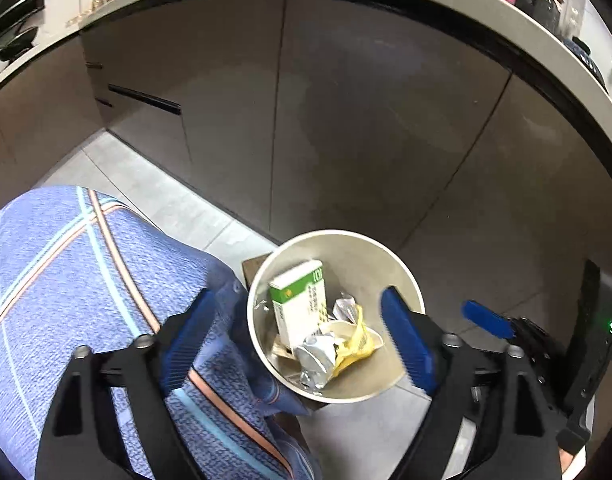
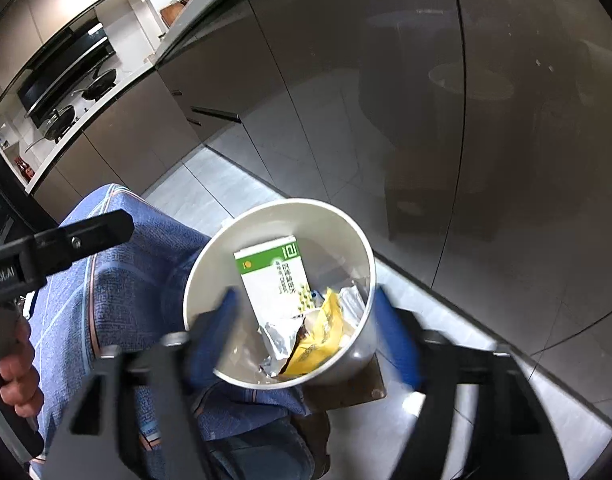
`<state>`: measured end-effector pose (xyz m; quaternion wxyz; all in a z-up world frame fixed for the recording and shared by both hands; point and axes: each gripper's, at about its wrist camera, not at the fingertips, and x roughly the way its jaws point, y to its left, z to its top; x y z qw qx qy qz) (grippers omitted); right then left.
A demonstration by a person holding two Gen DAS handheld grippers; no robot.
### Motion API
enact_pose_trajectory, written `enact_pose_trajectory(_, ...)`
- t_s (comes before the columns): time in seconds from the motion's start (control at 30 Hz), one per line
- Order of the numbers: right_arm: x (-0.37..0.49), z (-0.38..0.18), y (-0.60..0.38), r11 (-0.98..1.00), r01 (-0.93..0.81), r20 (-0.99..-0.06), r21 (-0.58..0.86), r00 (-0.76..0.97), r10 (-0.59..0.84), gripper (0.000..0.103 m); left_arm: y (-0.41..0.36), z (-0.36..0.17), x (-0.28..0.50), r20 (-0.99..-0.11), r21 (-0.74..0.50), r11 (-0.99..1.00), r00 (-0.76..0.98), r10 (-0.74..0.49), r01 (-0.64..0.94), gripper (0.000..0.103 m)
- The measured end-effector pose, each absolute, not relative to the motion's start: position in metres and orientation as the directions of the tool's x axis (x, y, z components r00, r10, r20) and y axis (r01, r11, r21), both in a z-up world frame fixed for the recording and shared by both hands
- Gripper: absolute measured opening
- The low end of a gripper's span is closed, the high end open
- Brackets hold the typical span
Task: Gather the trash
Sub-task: 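Open both tools to drop the wrappers into the bin, then move both tools back over the table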
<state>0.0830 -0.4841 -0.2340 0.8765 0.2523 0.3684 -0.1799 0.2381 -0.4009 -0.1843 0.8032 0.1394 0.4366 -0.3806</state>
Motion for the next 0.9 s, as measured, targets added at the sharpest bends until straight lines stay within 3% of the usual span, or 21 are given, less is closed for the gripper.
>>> enact_pose_trajectory(0.07,0.082,-0.229,-0.483,0.814,0.49,-0.724,0.312,0.677,-0.13,0.098,-0.394,-0.181,0.236,-0.799,-0.101,0.686,0.353,-0.487,0.72,0.095)
enact_pose_trajectory(0.1,0.081,-0.228,-0.483,0.816,0.487,-0.723,0.312,0.679,-0.129,0.1,-0.391,-0.178,0.236,-0.791,-0.094,0.696,0.371,-0.486,0.711,0.094)
enact_pose_trajectory(0.5,0.091,-0.196,-0.458,0.858,0.429,-0.706,0.282,0.698,-0.117,0.1,-0.353,-0.141,0.231,-0.751,-0.126,0.737,0.422,-0.508,0.665,0.094)
enact_pose_trajectory(0.9,0.099,-0.144,-0.404,0.913,0.329,-0.659,0.242,0.746,-0.094,0.1,-0.267,-0.085,0.225,-0.688,-0.161,0.797,0.513,-0.513,0.582,0.094)
